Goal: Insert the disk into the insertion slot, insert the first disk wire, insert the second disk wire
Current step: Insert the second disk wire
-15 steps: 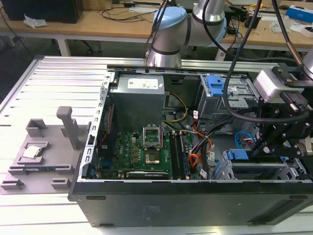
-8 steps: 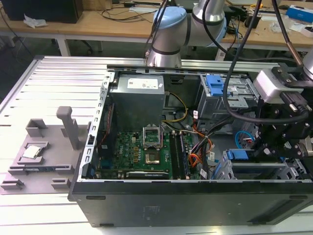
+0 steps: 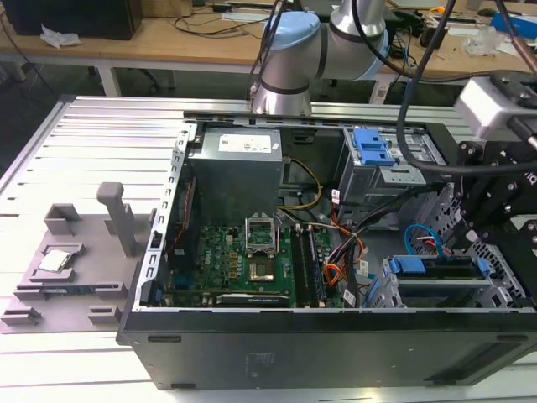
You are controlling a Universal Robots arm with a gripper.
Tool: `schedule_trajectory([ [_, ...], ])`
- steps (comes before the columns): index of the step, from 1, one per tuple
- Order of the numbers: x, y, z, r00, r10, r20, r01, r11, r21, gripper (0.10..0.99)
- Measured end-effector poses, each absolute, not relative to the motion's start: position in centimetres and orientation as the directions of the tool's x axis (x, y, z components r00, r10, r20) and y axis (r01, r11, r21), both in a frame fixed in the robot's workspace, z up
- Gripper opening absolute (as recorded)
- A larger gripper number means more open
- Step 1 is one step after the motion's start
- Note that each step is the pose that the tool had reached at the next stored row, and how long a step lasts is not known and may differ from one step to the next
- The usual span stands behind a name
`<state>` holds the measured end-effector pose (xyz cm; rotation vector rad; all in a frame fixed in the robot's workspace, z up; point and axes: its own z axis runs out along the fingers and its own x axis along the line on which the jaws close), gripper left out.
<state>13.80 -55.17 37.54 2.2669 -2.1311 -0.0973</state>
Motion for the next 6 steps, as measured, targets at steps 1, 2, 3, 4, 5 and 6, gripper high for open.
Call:
schedule_trajectory([
  [1,13.80,-55.17,37.54,0.061,-0.998,-0.026,-0.996,-0.062,0.064,0.106],
  [2,13.80,-55.16,37.55,0.061,-0.998,-0.026,-0.996,-0.062,0.064,0.106],
  [3,13.80,-55.17,37.55,0.061,-0.998,-0.026,-0.996,-0.062,0.064,0.106],
  [4,13.80,-55.17,37.55,0.061,-0.998,-0.026,-0.996,-0.062,0.064,0.106],
  [5,13.80,-55.17,37.55,0.061,-0.998,-0.026,-0.996,-0.062,0.064,0.106],
  [6,13.81,-55.16,37.55,0.061,-0.998,-0.026,-0.996,-0.062,0.064,0.106],
])
